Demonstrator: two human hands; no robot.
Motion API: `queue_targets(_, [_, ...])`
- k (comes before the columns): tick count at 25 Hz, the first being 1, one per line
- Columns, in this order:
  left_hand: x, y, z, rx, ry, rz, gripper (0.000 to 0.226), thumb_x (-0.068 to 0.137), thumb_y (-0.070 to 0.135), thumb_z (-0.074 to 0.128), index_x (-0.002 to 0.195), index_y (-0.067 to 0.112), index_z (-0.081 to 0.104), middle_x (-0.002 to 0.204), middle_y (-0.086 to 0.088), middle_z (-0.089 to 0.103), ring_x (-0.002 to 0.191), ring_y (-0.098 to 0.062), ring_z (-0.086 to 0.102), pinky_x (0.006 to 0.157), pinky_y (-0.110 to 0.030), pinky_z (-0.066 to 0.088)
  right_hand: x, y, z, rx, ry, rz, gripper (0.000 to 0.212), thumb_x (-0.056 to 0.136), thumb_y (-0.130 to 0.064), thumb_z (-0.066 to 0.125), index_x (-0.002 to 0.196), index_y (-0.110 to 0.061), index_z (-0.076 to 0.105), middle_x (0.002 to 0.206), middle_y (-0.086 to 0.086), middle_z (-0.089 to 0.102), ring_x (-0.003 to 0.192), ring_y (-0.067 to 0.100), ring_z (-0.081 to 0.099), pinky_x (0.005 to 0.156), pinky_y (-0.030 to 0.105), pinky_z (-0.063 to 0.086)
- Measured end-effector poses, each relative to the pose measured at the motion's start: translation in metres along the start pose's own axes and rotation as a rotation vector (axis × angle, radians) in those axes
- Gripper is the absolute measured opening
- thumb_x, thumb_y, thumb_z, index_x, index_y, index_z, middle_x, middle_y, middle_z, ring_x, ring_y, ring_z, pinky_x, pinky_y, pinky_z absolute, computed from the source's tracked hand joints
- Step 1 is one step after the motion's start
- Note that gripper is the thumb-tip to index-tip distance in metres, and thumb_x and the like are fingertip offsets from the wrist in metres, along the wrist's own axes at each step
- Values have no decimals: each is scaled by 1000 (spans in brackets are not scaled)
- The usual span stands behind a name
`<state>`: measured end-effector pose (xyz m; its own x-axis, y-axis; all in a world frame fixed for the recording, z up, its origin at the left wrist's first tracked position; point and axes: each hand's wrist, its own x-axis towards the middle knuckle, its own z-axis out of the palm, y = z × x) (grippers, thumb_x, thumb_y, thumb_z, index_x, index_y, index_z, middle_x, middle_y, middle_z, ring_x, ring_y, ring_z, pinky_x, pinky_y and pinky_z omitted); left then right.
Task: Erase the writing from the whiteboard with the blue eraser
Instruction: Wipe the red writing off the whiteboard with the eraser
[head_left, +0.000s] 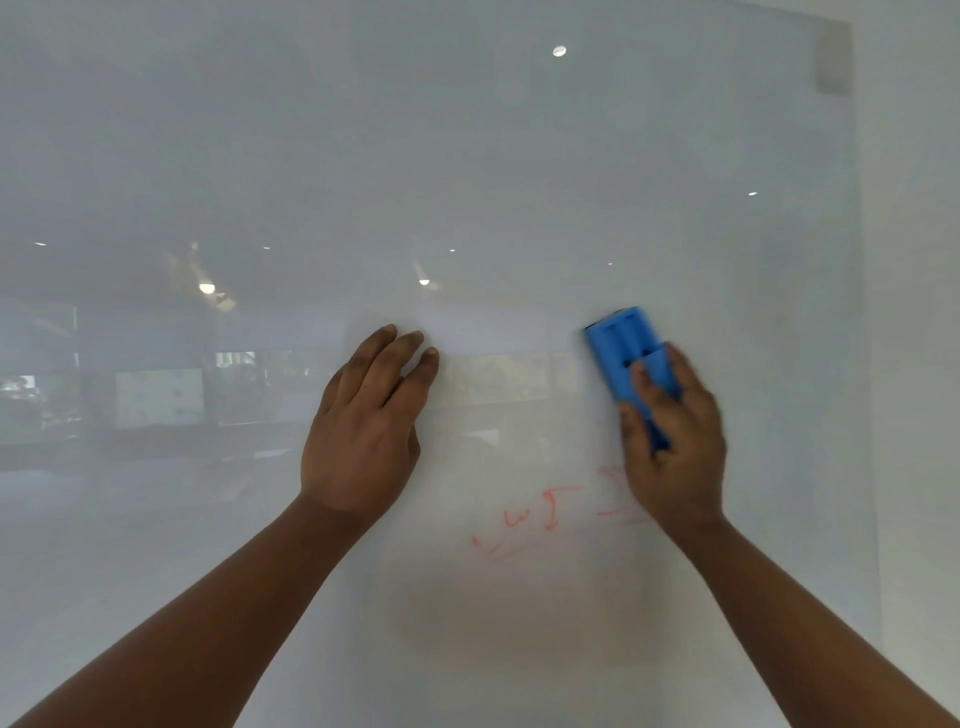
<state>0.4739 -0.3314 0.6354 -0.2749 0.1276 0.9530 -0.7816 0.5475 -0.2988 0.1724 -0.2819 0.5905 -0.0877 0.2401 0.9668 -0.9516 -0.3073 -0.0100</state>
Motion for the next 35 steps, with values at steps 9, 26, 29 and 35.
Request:
queue_targets(9, [-2, -4, -3, 1, 7, 19, 51, 87, -13, 47, 132, -1, 66, 142, -20, 62, 137, -41, 54, 104, -51, 50, -13, -51, 23, 5, -52, -128, 31, 97, -13, 61, 127, -7, 66, 145, 30, 52, 118, 42, 62, 101, 43, 49])
queue_targets(26, [-24, -1, -11, -105, -28, 0, 64, 84, -9, 49, 146, 4, 52, 141, -17, 63, 133, -33, 59, 111, -42, 41, -81, -137, 46, 86, -9, -107, 24, 87, -17, 73, 111, -13, 69, 141, 11, 62, 91, 27, 66, 83, 35, 47])
queue_targets(29, [-28, -3, -14, -123, -26, -1, 63, 87, -5, 48, 149, 7, 44, 143, -18, 61, 135, -32, 57, 112, -41, 38, -89, -139, 40, 154, -146, -258, 23, 84, -17, 78, 104, -14, 69, 139, 6, 64, 86, 30, 66, 80, 33, 49])
queue_targets(35, [-36, -3, -9, -131, -1, -61, 78, 74, -23, 51, 147, 5, 50, 143, -16, 61, 137, -29, 54, 113, -38, 41, -88, -126, 44, 23, 127, 119, 22, 83, -11, 75, 104, -9, 69, 131, 20, 66, 86, 37, 67, 88, 31, 41])
